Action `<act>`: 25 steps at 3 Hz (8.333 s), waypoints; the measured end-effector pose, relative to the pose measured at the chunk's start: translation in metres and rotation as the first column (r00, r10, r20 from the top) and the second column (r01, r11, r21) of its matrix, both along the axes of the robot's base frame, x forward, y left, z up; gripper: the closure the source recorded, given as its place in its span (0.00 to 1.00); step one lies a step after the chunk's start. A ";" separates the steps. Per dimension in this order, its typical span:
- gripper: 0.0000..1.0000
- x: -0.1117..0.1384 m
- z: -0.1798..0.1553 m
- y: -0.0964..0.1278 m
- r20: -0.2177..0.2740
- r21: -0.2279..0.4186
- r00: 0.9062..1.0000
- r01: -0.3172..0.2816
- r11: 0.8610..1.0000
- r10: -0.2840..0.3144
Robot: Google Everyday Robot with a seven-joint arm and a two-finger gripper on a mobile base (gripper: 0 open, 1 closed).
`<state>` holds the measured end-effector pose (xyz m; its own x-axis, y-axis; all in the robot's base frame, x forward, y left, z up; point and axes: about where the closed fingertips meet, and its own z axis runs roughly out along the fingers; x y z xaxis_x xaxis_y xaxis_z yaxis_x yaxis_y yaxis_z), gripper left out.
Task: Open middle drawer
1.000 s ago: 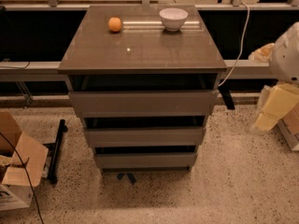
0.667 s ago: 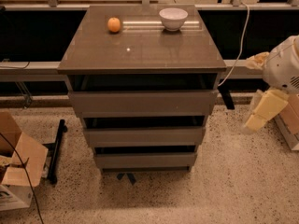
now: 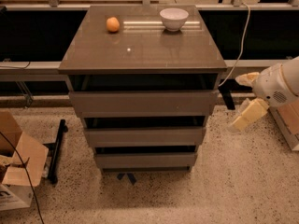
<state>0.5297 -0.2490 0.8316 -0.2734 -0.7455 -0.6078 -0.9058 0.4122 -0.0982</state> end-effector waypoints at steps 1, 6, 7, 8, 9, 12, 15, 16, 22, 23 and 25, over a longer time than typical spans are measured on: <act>0.00 0.006 -0.022 0.000 -0.034 0.031 0.999 0.001 1.000 0.000; 0.00 0.079 -0.246 0.105 -0.137 0.155 0.989 0.068 0.985 -0.047; 0.00 0.083 -0.253 0.106 -0.160 0.156 0.986 0.068 0.985 -0.043; 0.00 0.075 -0.282 0.111 -0.194 0.127 0.979 0.084 0.988 -0.058; 0.00 0.074 -0.312 0.103 -0.219 0.114 0.970 0.138 0.984 -0.111; 0.00 0.117 -0.343 0.084 -0.164 0.117 0.972 0.190 0.975 -0.170; 0.00 0.150 -0.381 0.089 -0.190 0.192 0.969 0.194 0.962 -0.157; 0.00 0.150 -0.381 0.089 -0.191 0.192 0.969 0.194 0.962 -0.157; 0.00 0.150 -0.376 0.090 -0.191 0.192 0.969 0.194 0.962 -0.157; 0.00 0.167 -0.381 0.094 -0.170 0.188 0.972 0.192 0.963 -0.161; 0.17 0.195 -0.384 0.095 -0.136 0.178 0.977 0.187 0.966 -0.164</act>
Offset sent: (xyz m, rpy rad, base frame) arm 0.0134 0.0500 -0.0561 0.0436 0.0117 -0.0075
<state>0.7252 -0.1537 0.4478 -0.4684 -0.5545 -0.6879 -0.8182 0.5660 0.1009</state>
